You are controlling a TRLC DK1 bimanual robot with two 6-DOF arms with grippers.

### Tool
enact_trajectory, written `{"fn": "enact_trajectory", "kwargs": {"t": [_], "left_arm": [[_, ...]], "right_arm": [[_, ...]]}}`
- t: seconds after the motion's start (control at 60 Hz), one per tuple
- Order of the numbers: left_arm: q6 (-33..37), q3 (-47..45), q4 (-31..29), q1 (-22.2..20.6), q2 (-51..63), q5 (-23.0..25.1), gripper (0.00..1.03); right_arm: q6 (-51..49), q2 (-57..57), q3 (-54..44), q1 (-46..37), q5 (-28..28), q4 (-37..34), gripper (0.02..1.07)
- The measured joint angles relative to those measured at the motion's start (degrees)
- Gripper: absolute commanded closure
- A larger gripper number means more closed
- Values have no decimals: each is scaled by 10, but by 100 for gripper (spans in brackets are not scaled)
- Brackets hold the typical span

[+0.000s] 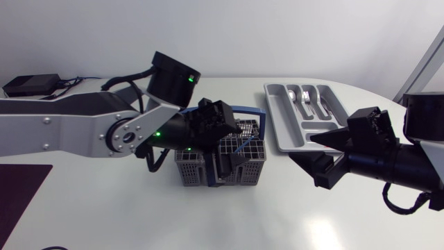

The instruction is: Unload the cutlery basket into the drawer organizer.

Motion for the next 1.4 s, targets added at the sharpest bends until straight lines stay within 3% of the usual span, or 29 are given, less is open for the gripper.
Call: {"fn": "enact_trajectory", "kwargs": {"t": [0.25, 0.767, 1.4], "left_arm": [[2, 10, 31, -17, 36, -38, 74], [1, 26, 34, -16, 52, -45, 87], [-14, 44, 4, 9, 50, 2, 89]], "right_arm": [[-11, -8, -20, -5, -9, -2, 11], [-20, -29, -35, -11, -13, -2, 11], [-24, -39, -51, -10, -13, -2, 11]]}}
